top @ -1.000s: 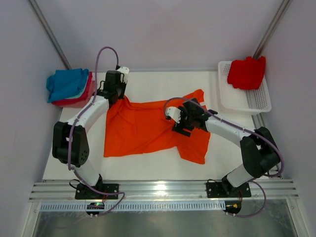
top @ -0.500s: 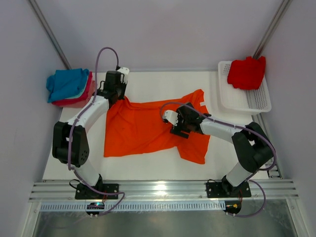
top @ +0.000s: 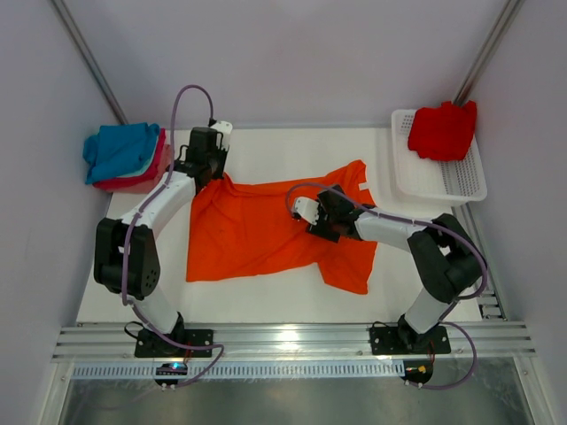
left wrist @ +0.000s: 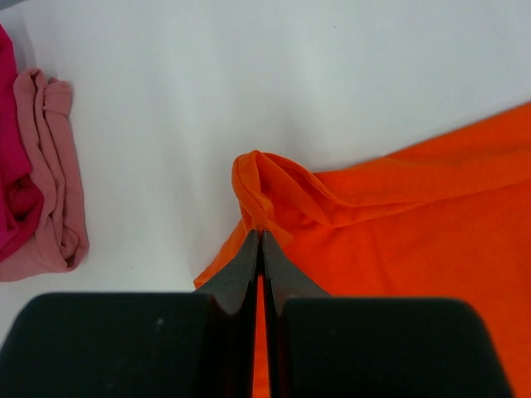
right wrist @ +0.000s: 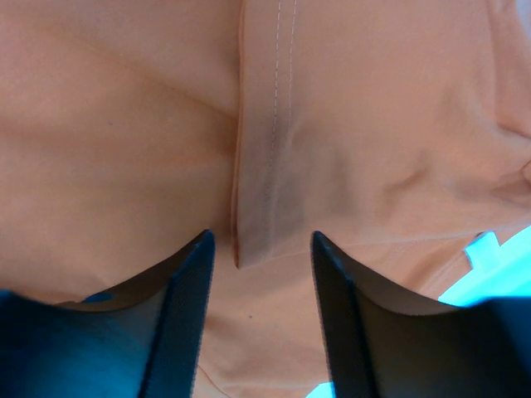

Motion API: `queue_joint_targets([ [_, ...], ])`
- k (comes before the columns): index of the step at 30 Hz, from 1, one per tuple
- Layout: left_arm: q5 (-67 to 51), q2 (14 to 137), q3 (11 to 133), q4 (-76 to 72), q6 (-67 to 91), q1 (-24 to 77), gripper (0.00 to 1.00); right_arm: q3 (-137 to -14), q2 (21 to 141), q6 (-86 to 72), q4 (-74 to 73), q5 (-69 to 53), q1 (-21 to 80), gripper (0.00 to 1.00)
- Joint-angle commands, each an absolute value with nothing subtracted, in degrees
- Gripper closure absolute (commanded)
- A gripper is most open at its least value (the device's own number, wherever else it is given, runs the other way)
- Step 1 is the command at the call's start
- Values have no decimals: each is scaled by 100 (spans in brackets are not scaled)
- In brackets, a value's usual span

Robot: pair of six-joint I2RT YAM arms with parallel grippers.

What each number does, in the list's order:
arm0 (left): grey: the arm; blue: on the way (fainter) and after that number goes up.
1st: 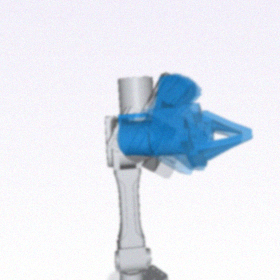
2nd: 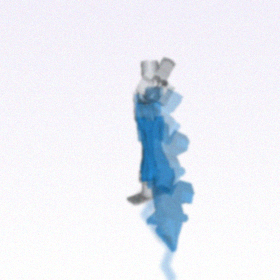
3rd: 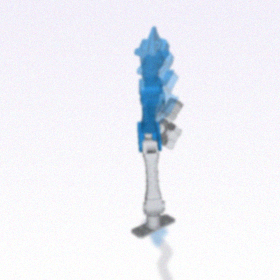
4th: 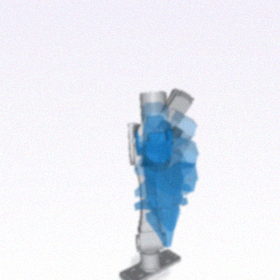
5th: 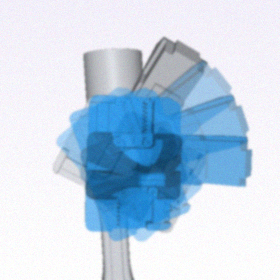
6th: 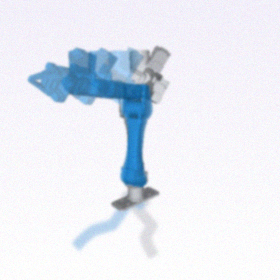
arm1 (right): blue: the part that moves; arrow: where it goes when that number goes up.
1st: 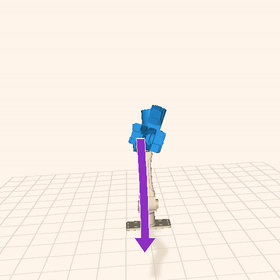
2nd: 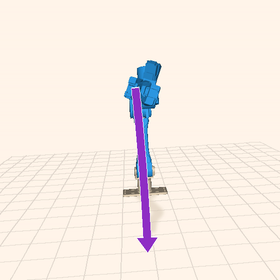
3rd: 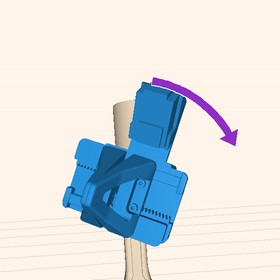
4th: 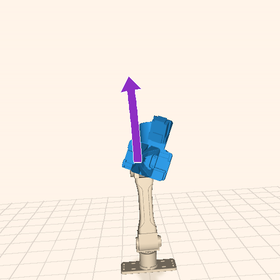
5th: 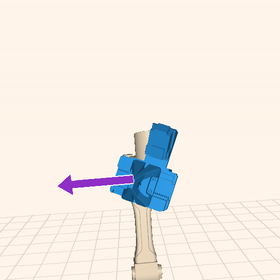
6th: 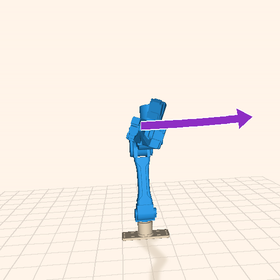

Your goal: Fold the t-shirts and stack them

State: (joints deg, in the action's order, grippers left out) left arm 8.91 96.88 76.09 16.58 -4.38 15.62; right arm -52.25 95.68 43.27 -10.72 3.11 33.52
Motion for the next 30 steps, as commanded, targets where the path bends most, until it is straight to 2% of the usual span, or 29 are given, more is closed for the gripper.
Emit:
queue_joint_targets([
  [1, 774, 9668, 7778, 1582, -308, 1564, 100, -5282, 9677, 4254, -949, 369, 3349, 48],
  [2, 765, 9677, 7770, 1582, -308, 1564, 100, -5300, 9703, 4263, -967, 378, 3349, 61],
  [4, 738, 9685, 7770, 1591, -308, 1564, 100, -5352, 9799, 4280, -1028, 413, 3349, 73],
  [5, 738, 9686, 7761, 1600, -316, 1564, 100, -5370, 9826, 4263, -1020, 448, 3349, 82],
  [9, 738, 9694, 7752, 1600, -325, 1573, 100, -5423, 9905, 4219, -984, 580, 3349, 97],
  [18, 729, 9686, 7726, 1591, -369, 1564, 100, -5554, 9546, 4166, -904, 1001, 3349, 97],
  [25, 721, 9668, 7769, 1608, -369, 1564, 100, -6828, 8834, 3973, -1705, 1283, 3349, 97],
  [30, 1131, 9624, 7805, 1565, -483, 1564, 100, -7312, 8640, 4157, -1303, 1730, 3349, 97],
])
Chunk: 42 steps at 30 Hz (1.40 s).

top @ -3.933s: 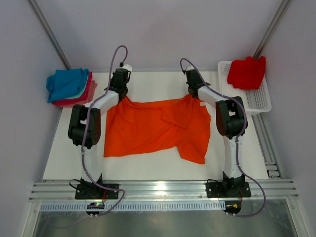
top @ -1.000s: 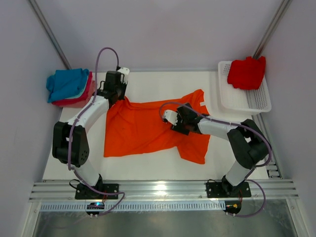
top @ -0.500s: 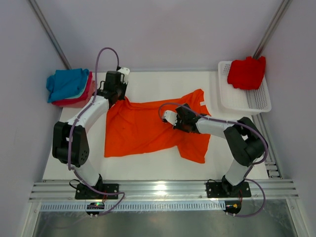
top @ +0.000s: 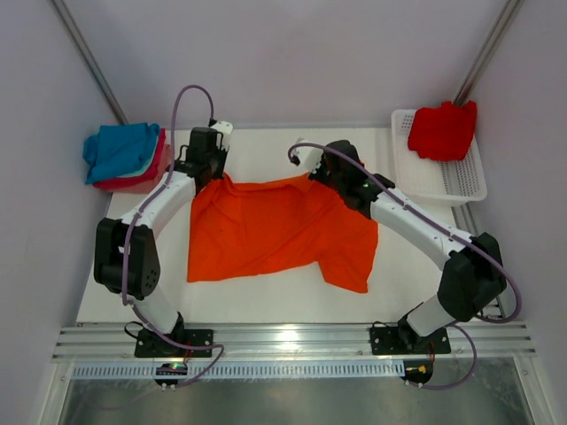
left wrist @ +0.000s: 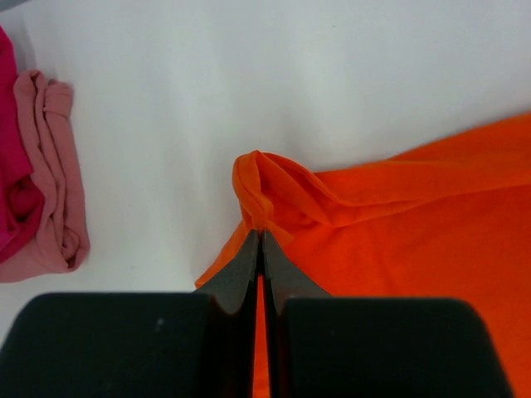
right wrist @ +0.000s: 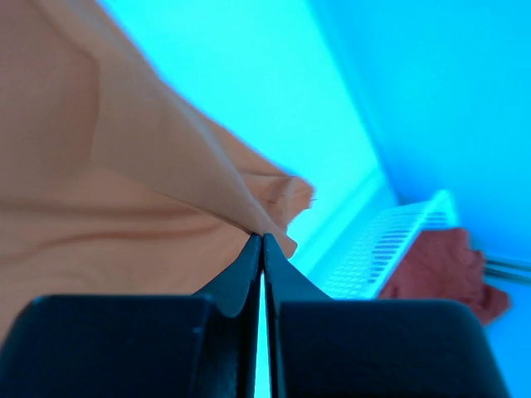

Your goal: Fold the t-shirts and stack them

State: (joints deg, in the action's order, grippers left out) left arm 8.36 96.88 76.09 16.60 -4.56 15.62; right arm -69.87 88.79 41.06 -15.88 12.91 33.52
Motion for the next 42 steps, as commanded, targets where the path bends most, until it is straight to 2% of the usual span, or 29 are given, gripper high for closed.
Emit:
queue_joint_targets([
  [1, 1256, 9607, 7848, 1547, -570, 1564, 100, -7434, 8683, 4236, -1179, 2001, 3349, 97],
  [10, 2460, 9132, 8418, 1581, -1301, 1564, 100, -8402, 8921, 4798, -352, 3084, 3340, 97],
  [15, 2549, 8553, 8832, 1863, -1187, 1564, 100, -8920, 8772, 5299, 131, 3647, 3296, 97],
  [24, 2558, 7340, 9290, 2469, -1028, 1564, 100, -9799, 8052, 5554, -211, 3990, 3261, 97],
  [29, 2391, 6374, 9299, 2777, -923, 1564, 100, -10019, 7243, 5353, -640, 4140, 3270, 97],
  [35, 2084, 5390, 9282, 3296, -817, 1564, 100, -10564, 6225, 4449, -1860, 3885, 3270, 97],
  [42, 1513, 4432, 9070, 3884, -677, 1564, 100, -10819, 4740, 3112, -3541, 2041, 3278, 97],
])
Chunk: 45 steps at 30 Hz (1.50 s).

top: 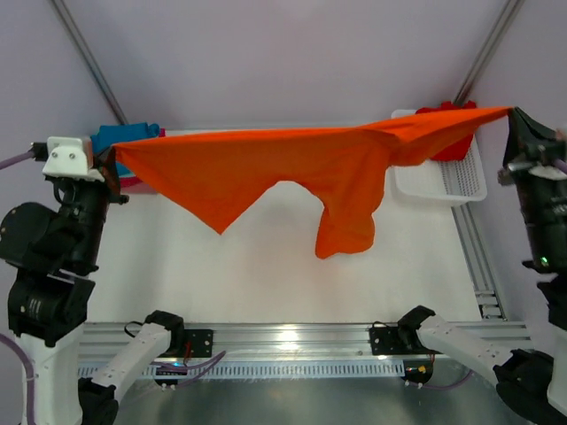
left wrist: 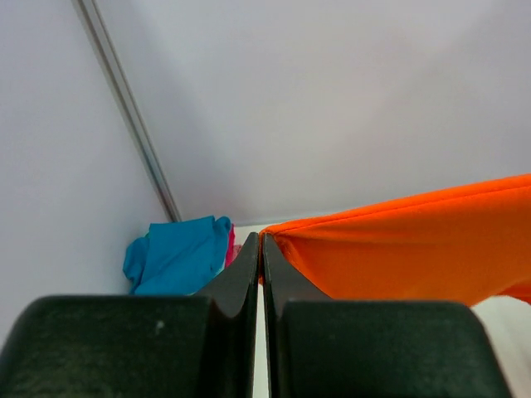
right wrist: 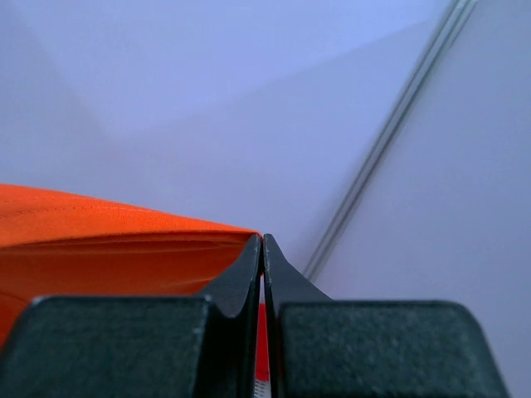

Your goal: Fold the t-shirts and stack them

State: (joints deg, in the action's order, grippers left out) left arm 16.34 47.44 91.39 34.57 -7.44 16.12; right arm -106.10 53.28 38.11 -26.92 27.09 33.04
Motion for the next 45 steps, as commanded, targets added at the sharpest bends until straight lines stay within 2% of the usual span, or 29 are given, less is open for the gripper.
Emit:
queue_joint_targets([
  [1, 1460, 4351, 9062, 3954, -668, 1564, 100, -10819, 4607, 3024, -3646, 1778, 3261, 97],
  [7, 1002, 3885, 9149, 4271, -598, 1556, 100, -10749, 4113, 2883, -3964, 1231, 2962, 97],
  [13, 1142, 4025, 8921, 4131, -659, 1521, 100, -10530, 4534, 2699, -3999, 1222, 2944, 97],
  [17, 1037, 4175, 8781, 4104, -677, 1521, 100, -9978, 4868, 2567, -4148, 715, 2944, 96],
  [20, 1028, 4262, 8754, 4131, -721, 1521, 100, -9512, 5176, 2444, -4455, -188, 2953, 78],
  [21, 1020, 4271, 8737, 4131, -738, 1521, 100, -9362, 5229, 2452, -4508, -463, 2944, 51],
  [25, 1090, 4394, 8640, 4070, -809, 1521, 100, -8518, 5370, 2514, -4396, -1834, 2953, 29],
  [26, 1159, 4499, 8587, 4035, -843, 1521, 100, -8195, 5396, 2479, -4290, -2002, 2953, 26],
  [29, 1178, 4780, 8569, 3780, -949, 1521, 100, -7710, 5528, 2399, -3903, -2206, 2953, 24],
  [33, 1327, 5928, 8937, 3367, -1125, 1521, 100, -7348, 6185, 2645, -3692, -1978, 2988, 24],
  [37, 1353, 7169, 9973, 3269, -880, 1529, 100, -7102, 6705, 2900, -3542, -2223, 3146, 24],
  [41, 1616, 8470, 11859, 3612, -835, 1599, 100, -7005, 7372, 3058, -3533, -2626, 3550, 24],
  [45, 2266, 9017, 12533, 3272, -923, 1644, 100, -7154, 8216, 3436, -3875, -2804, 4270, 24],
])
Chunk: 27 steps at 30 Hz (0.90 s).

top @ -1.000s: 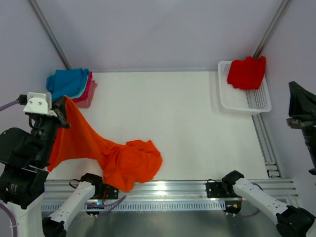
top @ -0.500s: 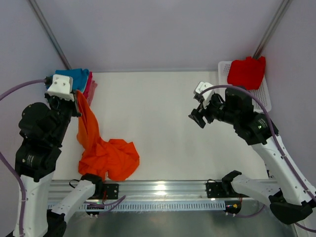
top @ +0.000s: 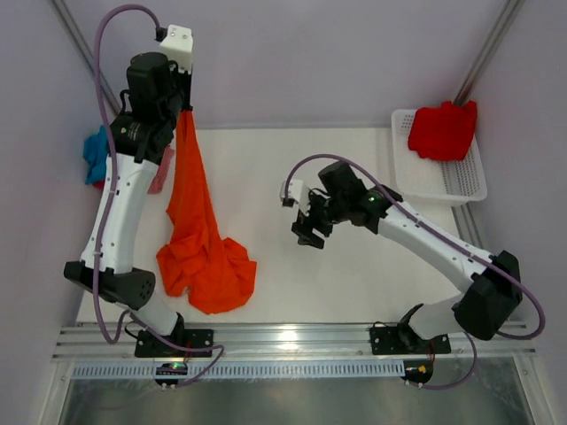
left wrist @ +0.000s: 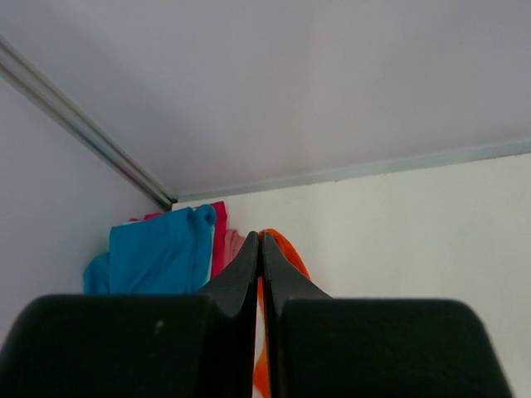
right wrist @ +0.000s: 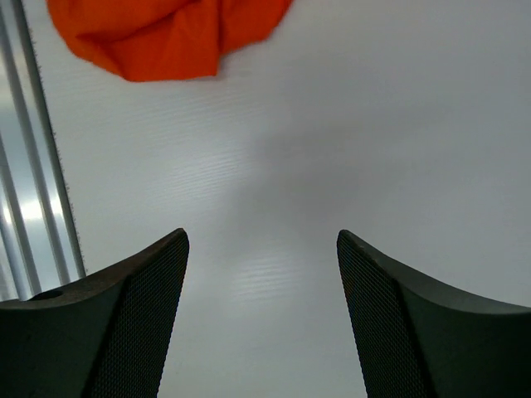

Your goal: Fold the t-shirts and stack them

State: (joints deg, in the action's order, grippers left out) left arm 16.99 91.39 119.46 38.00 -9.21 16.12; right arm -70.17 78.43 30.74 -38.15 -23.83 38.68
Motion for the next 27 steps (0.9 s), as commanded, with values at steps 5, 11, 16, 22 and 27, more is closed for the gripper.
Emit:
queue_joint_targets([
  [5, 3005, 8755, 12516, 2602, -1414, 1644, 100, -7339, 9051, 3736, -4026, -2610, 5193, 24],
  [11, 3252, 7833, 11173, 1969, -2012, 1644, 100, -7935, 9746, 3463, -3691, -2365, 5694, 24],
  [16, 3278, 7357, 10013, 1951, -2162, 1644, 100, -8524, 10309, 3419, -3490, -1804, 6011, 24],
  [22, 3234, 7014, 9457, 2091, -2118, 1644, 100, -8560, 10651, 3103, -2409, -845, 6108, 24],
  [27, 3305, 6979, 9387, 2162, -2162, 1644, 100, -8885, 11188, 3102, -2356, -553, 6108, 20],
])
